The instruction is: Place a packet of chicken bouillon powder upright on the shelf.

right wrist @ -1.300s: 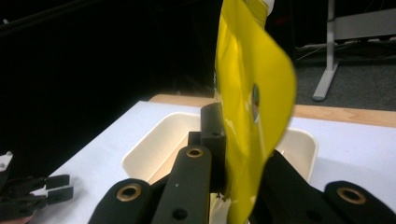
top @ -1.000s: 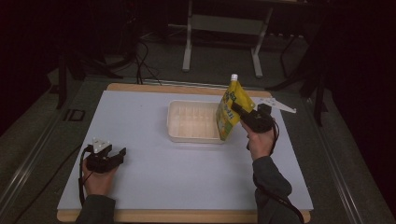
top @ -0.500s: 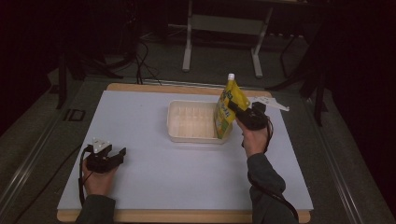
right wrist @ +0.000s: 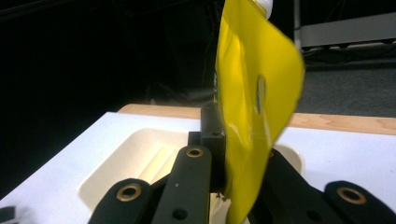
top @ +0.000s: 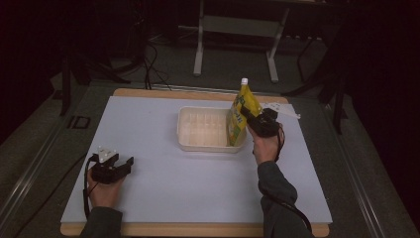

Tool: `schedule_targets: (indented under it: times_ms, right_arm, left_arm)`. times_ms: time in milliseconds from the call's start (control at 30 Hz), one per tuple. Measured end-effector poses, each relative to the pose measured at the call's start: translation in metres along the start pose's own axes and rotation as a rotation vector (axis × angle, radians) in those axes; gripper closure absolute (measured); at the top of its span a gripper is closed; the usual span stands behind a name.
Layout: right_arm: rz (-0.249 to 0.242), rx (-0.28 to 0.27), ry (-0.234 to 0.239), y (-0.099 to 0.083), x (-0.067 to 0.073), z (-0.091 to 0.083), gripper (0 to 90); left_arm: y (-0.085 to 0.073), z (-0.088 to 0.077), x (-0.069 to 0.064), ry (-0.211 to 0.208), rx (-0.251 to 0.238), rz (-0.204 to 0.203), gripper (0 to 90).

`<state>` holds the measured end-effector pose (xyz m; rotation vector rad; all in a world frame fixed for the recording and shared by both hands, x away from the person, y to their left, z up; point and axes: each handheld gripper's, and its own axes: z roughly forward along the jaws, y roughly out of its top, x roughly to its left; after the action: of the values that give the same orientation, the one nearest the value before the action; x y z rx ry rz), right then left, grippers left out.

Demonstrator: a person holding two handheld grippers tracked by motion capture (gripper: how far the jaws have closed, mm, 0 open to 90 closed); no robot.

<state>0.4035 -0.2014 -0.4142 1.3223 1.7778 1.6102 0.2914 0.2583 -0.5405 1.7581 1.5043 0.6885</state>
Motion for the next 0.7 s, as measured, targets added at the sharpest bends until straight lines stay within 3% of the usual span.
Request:
schedule_targets:
  times_ms: [267, 333, 467, 567, 700]
  right_arm:
    - [-0.009, 0.006, -0.008, -0.007, 0.000, 0.006, 90.0]
    - [-0.021, 0.048, -0.017, -0.016, 0.000, 0.012, 90.0]
    - [-0.037, 0.078, -0.028, -0.021, 0.001, 0.014, 90.0]
    - [-0.037, 0.093, -0.025, -0.020, 0.002, 0.014, 90.0]
    - [-0.074, 0.176, -0.030, -0.012, 0.007, 0.017, 89.8]
  left_arm:
    - [0.000, 0.000, 0.000, 0.000, 0.000, 0.001, 40.3]
    - [0.000, 0.000, 0.000, -0.001, 0.000, 0.000, 40.2]
    - [0.000, 0.000, 0.000, -0.002, 0.001, -0.001, 40.2]
    - [0.000, 0.000, 0.000, -0.001, 0.000, 0.000, 40.2]
    - [0.000, 0.000, 0.000, -0.001, 0.000, 0.000, 40.2]
